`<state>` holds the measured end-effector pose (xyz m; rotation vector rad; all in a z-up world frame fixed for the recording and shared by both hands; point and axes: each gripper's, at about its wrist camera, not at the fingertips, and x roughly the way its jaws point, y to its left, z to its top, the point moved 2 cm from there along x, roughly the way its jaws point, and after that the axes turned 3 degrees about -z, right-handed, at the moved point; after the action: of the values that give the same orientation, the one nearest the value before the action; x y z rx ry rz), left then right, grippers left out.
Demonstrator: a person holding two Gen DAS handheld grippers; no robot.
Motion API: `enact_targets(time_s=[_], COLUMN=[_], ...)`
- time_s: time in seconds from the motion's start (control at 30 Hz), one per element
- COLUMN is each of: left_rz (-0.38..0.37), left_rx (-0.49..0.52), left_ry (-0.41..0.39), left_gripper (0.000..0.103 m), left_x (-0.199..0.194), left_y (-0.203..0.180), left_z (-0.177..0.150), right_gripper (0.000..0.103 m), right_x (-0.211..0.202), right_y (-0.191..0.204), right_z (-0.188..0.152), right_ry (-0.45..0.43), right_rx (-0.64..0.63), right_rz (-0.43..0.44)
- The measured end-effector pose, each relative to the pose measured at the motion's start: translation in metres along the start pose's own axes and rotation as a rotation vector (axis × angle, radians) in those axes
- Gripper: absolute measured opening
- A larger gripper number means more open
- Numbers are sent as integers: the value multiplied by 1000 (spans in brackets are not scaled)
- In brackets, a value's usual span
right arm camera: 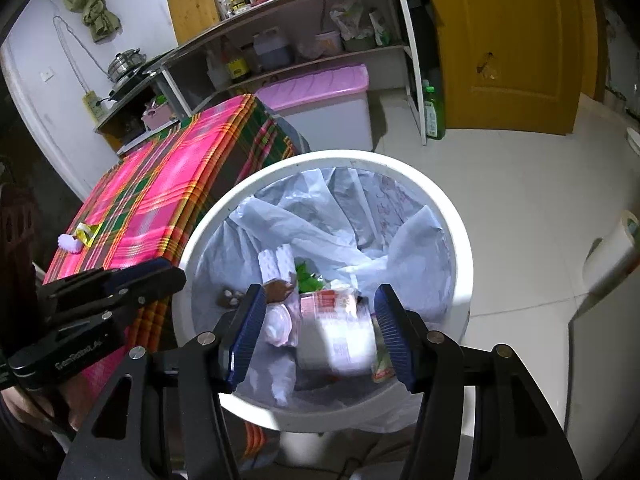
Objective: Collect trash
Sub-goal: 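Lower both grippers over the bin and release the brown wrapper and carton, then move both grippers back over the foam net and yellow wrapper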
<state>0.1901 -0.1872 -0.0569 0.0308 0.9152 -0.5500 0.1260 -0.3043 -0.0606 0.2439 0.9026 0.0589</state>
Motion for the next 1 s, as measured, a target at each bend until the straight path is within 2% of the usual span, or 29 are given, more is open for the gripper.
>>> enact_targets(time_s=[0.23,0.47,1.0], left_rz=[-7,-6,70], left_rx=[-17,-41,-95], left_ry=[-32,-92,-238], left_gripper=[26,26,30], left_x=[-11,-44,-123], left_y=[3,10,40], left_z=[2,-1,-24], right_gripper=[57,57,57], right_x=[-12,-34,-63], right_y=[8,29,98], right_z=[5,9,14], right_ry=[-32,-85,-166], right_rx=[-11,-48,-186], right_rz=[14,43,152])
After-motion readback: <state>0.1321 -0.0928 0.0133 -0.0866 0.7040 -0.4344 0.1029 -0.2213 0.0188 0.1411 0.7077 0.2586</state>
